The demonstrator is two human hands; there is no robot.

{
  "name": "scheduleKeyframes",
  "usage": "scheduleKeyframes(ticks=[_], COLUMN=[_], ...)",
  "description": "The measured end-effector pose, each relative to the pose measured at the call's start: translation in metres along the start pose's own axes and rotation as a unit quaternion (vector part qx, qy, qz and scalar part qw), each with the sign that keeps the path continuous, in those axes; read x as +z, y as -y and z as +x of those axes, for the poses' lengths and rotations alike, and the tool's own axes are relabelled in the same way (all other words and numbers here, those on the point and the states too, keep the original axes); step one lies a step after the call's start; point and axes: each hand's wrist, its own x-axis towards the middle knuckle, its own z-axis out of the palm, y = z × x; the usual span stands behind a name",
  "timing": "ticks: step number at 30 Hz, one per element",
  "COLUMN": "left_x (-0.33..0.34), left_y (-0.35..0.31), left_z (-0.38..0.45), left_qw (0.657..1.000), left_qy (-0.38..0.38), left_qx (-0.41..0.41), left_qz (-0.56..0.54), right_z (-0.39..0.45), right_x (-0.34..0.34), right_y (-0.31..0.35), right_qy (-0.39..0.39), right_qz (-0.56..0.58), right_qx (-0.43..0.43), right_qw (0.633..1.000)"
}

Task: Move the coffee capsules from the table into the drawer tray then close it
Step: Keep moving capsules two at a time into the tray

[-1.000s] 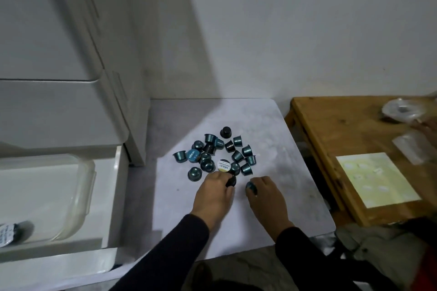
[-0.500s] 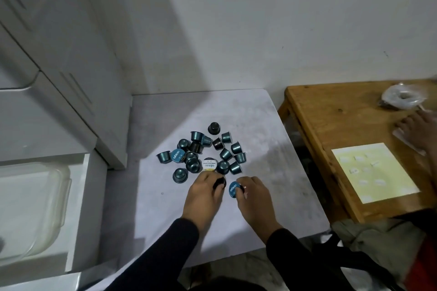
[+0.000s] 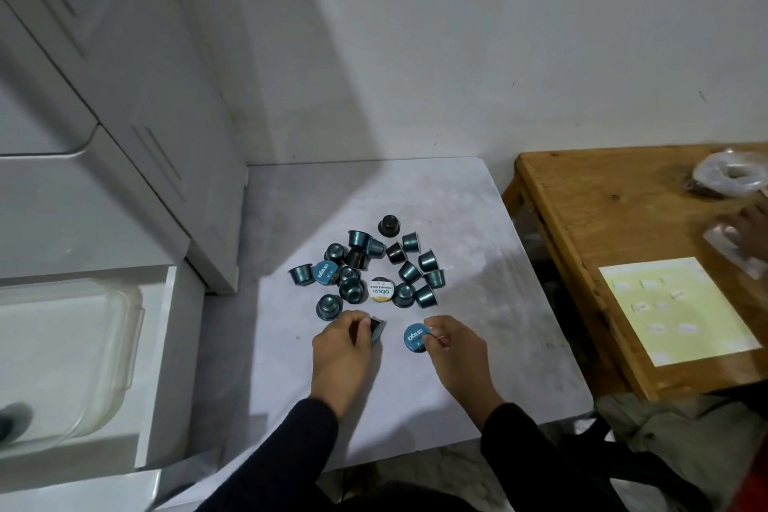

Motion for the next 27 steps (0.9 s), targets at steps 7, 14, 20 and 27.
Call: scheduleKeyframes(ticks=[7,14,20,27], left_x=[-0.007,-0.005,-0.018,-0.069], left_y=[-0.002,-0.003,-0.017,-0.045], left_z=[-0.008,-0.013,-0.017,-0.020], left_qw=[0.998,0.998,0.991,0.962], left_qy=[-0.019,-0.025,-0.034,-0.051], left_qx=[0.051,0.062,-0.001,0.033], left_qz=[0.034,-0.004,-0.132,-0.267], right_z=[-0.005,-0.007,-0.009,-0.006], right_x=[0.001,-0.001,-0.007,-0.044], right_y=[0.003,-0.001,0.008,0.066], right_qy=[0.002,-0.005,0.018,0.033], right_qz=[0.111,0.222,0.308,0.398], right_qx=[0.072,0.118,0.119,0.024], right_qw=[0.991,0.968,0.944,0.916])
